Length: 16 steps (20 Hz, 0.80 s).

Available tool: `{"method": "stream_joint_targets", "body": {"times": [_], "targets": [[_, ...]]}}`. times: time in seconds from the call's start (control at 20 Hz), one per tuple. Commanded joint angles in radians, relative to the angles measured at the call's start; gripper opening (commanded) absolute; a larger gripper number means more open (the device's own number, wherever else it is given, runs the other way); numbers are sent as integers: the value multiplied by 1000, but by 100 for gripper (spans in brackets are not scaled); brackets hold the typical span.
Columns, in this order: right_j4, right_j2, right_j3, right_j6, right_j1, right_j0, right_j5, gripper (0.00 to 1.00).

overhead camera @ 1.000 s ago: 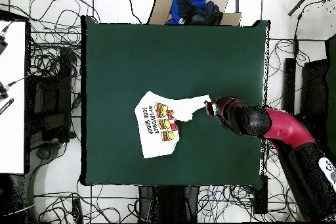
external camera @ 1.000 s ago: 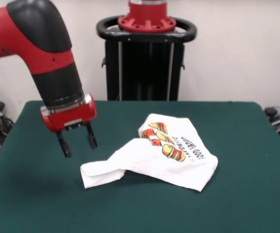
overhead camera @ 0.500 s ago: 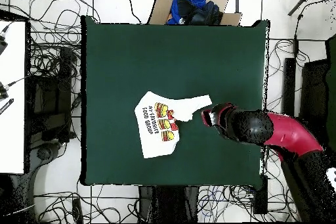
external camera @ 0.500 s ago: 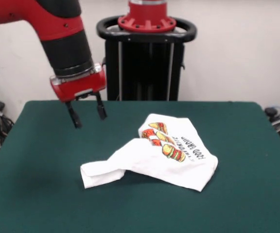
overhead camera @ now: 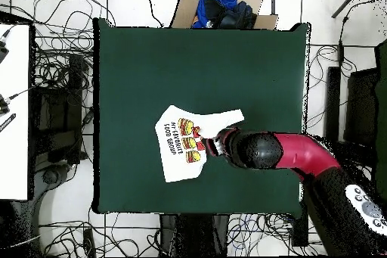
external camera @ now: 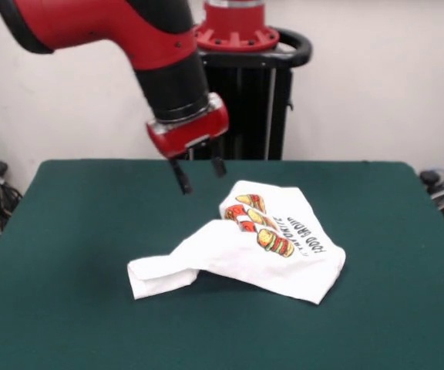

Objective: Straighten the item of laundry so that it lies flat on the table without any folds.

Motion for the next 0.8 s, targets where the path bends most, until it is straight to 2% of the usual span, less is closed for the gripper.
{"method": "stream_joint_targets", "body": {"times": [0.05, 0.2, 0.45, 0.8], "targets": [[41, -42, 120, 220, -18, 83, -77, 100], [47, -58, 132, 241, -23, 107, -115, 100], [38, -59, 190, 262, -6, 134, -251, 100], [-2, -152, 192, 270, 63, 216, -406, 100]]}}
